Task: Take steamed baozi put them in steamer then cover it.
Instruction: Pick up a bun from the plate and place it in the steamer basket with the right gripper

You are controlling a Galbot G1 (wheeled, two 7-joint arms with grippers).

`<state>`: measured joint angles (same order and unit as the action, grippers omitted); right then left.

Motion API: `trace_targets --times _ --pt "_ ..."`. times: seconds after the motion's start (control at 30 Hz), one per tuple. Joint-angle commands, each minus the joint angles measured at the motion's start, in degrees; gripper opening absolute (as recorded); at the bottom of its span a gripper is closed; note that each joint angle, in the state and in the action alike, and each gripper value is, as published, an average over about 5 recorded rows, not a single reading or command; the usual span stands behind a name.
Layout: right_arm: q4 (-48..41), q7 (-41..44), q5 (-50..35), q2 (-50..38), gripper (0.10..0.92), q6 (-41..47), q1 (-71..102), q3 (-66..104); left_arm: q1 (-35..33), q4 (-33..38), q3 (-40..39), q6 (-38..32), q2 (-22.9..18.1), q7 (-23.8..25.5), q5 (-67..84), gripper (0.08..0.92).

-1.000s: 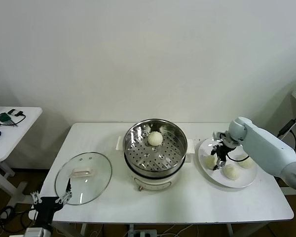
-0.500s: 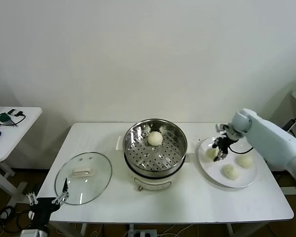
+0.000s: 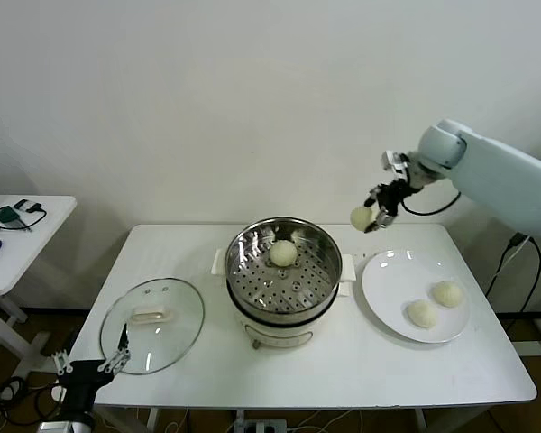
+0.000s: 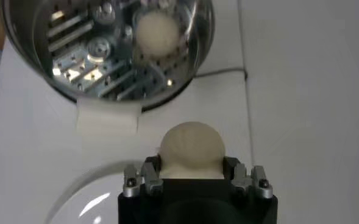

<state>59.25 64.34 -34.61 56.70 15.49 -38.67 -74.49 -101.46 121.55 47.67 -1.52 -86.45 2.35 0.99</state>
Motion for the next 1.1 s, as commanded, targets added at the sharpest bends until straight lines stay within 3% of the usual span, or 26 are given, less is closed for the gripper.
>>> trace_targets --times 0.03,0.33,0.77,1.1 --pt "3.7 -3.5 -13.5 9.6 0.645 3.3 -8.8 -8.4 0.1 0.7 -0.7 0.3 0.0 0.2 0.6 0.823" --pt "5.6 -9.3 -14.9 19.2 0.645 7.2 -4.2 -10.6 0.2 0.8 -1.2 0.6 0.7 0.3 0.7 0.823" --pt "7.9 -13.2 -7.9 21.1 0.645 12.1 2.0 -14.8 -0.6 0.4 -1.3 0.3 1.2 0.2 0.8 0.823" --pt "6.4 -14.9 -7.2 23.5 0.645 13.8 6.2 -14.2 -0.4 -0.1 -1.1 0.2 1.2 0.2 0.8 0.823"
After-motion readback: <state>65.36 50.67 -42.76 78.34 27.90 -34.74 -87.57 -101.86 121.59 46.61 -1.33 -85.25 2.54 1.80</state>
